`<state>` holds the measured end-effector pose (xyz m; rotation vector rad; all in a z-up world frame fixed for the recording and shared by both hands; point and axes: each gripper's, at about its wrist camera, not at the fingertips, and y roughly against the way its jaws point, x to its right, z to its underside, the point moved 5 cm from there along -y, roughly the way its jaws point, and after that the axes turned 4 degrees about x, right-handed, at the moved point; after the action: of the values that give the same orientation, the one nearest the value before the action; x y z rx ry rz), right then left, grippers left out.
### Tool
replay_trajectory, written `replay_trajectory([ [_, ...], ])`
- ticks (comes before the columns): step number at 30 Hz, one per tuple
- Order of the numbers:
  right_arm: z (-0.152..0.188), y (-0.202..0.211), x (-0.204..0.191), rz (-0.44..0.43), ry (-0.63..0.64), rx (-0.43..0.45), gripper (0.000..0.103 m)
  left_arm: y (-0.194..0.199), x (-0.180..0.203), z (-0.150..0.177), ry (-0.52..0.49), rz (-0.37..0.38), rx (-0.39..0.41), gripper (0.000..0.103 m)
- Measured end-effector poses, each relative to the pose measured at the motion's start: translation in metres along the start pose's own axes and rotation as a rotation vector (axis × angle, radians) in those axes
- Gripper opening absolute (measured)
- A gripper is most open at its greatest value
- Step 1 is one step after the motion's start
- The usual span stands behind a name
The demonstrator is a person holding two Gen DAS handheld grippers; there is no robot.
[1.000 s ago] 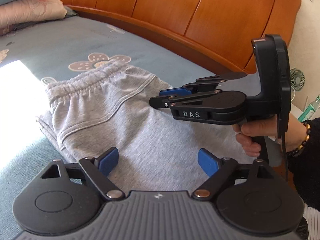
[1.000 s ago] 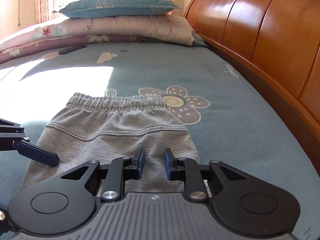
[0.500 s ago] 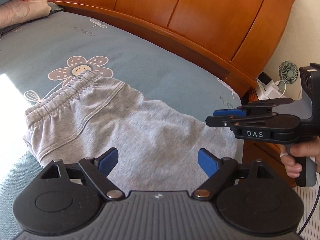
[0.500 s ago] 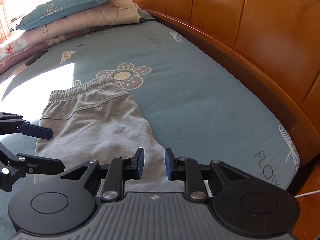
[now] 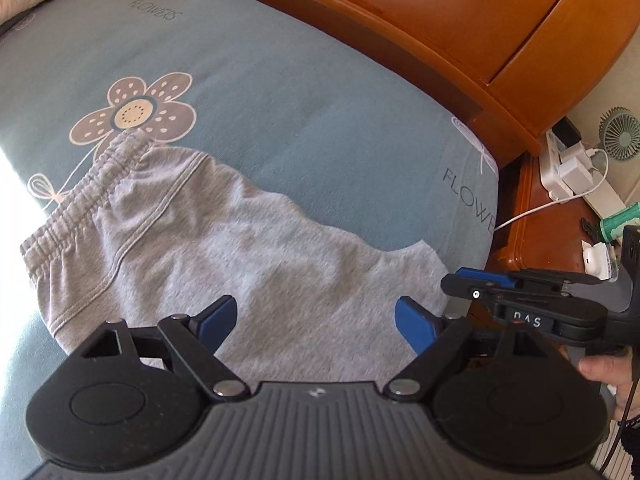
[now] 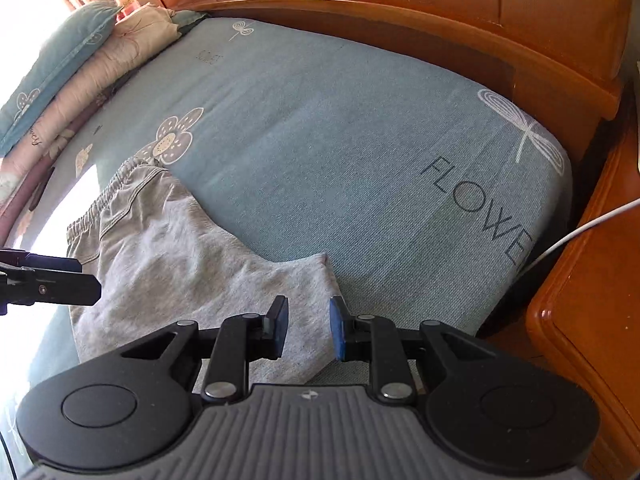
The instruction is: Fold clothes
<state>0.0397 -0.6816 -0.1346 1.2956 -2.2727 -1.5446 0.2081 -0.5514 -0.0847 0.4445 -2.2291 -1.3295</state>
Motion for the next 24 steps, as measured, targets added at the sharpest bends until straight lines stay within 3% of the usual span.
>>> replay_trajectory([
  [7,0.010,-0.022,-0.002,-0.004,0.036,-0.030,0.029,-0.051,0.028,-0.021,-0.101,0.068,0.041,0.086],
  [13,0.012,-0.022,0.001,0.039,0.070,-0.048,0.030,-0.088,0.007,-0.033,-0.015,0.105,0.027,0.085],
  [18,0.002,-0.009,-0.015,0.068,0.085,-0.047,0.030,-0.050,-0.024,-0.040,0.092,0.150,0.097,0.086],
  [24,-0.030,-0.008,-0.063,0.032,0.107,-0.025,0.030,0.001,-0.096,-0.037,0.203,0.075,0.186,0.086],
])
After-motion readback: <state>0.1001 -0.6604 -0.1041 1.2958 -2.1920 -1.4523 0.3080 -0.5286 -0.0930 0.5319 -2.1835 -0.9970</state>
